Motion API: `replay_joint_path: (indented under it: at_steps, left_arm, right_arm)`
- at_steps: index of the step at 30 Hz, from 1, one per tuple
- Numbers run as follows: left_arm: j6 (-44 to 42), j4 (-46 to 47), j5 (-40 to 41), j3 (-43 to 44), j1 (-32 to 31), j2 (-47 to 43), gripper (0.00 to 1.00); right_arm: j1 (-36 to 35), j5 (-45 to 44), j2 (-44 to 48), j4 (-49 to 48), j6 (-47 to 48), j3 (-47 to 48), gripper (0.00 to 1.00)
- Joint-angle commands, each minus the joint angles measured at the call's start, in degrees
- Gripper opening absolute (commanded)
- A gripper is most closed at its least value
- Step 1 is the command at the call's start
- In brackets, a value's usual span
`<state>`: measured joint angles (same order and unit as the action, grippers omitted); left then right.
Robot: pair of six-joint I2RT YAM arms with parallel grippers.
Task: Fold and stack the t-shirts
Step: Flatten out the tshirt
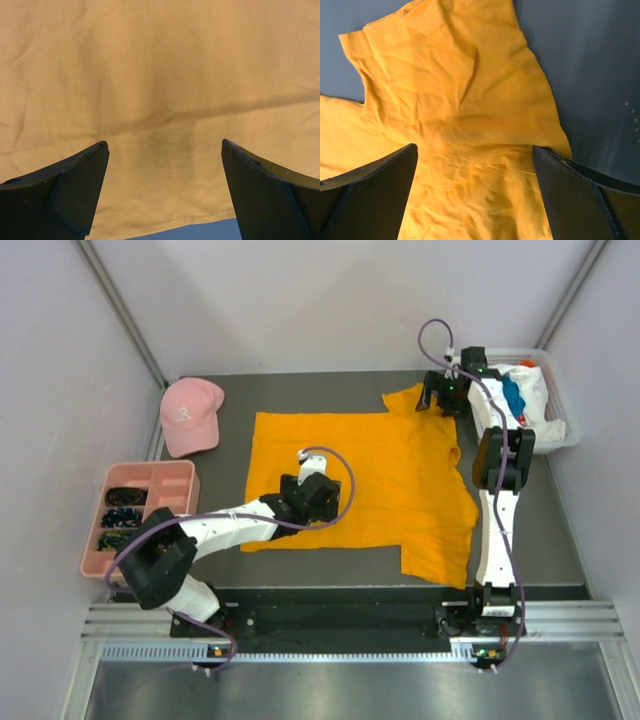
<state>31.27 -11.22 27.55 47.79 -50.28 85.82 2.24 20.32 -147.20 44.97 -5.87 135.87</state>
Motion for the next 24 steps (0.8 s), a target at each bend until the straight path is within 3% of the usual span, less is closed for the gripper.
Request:
replay_joint_path:
  at_steps: [1, 5, 17, 24]
  left_arm:
    - [-0.7, 1.4, 1.5, 2.0, 0.2, 0.2, 0.99]
    - [-0.8, 2.1, 1.5, 1.3, 0.4, -0.7, 0.99]
    - [-0.4, 2.6, 1.0, -0.6, 0.6, -3.2, 0.99]
    - [-0.4, 2.7, 1.3, -2.3, 0.7, -6.1, 0.99]
  right_arm:
    - [0.9, -11.4, -1.5, -3.4, 3.4, -0.6, 0.99]
    - [0.8, -13.5, 1.1, -6.3, 4.3, -3.1, 0.99]
    - [0.8, 0.5, 16.5, -19.5, 2.1, -19.9, 0.99]
    - [0.8, 1.0, 22.0, -23.5, 2.3, -24.3, 0.99]
